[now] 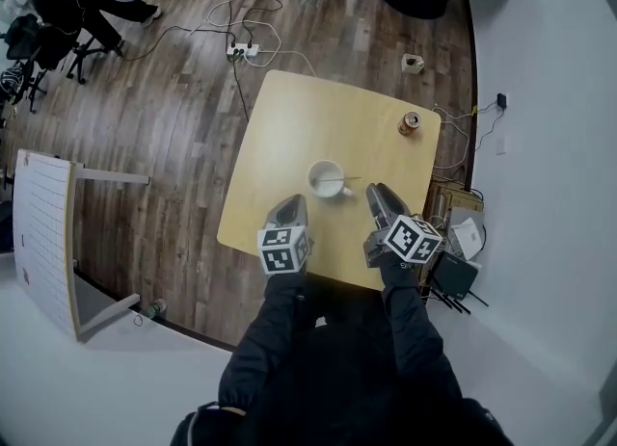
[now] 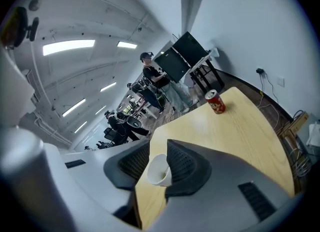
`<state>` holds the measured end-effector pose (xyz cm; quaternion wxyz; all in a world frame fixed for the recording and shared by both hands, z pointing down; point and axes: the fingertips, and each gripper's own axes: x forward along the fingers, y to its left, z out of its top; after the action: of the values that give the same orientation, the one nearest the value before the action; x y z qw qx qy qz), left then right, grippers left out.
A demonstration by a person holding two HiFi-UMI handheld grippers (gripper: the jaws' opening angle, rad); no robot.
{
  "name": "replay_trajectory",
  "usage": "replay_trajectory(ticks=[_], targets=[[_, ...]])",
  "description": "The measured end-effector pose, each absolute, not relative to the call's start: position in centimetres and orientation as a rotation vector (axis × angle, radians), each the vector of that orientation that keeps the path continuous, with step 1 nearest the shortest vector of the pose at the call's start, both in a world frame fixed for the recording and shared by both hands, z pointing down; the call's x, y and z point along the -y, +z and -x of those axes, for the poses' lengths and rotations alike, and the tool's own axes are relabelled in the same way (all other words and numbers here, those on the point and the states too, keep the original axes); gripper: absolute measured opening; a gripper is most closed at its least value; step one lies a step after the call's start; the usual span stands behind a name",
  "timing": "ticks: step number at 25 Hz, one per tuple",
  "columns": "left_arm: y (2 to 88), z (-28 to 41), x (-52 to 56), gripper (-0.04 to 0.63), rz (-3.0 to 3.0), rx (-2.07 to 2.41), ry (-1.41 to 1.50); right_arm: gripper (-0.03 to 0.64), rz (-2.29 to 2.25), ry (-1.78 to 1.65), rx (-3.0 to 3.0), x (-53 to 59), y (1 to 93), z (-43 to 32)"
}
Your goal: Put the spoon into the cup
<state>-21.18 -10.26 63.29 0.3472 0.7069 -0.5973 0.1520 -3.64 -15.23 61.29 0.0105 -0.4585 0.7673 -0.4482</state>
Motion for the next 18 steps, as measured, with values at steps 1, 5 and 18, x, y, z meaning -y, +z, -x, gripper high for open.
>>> replay_trajectory(ticks=[1, 5, 18], targets=[[62.6, 21.0, 10.2, 0.034, -1.838, 1.551, 0.385, 0.11, 1.432, -1.368, -2.419, 14.9, 60.2, 3.8], [58.8, 20.3, 10.3, 0.034, -1.887, 1.558, 0.34, 0.049, 1.432, -1.2, -2.568, 13.9, 55.6, 5.4], [45.7, 16.8, 11.5, 0.034, -2.195, 1.579, 0.208, 0.021, 1.462, -0.485, -2.913, 11.7, 41.9, 9.3]])
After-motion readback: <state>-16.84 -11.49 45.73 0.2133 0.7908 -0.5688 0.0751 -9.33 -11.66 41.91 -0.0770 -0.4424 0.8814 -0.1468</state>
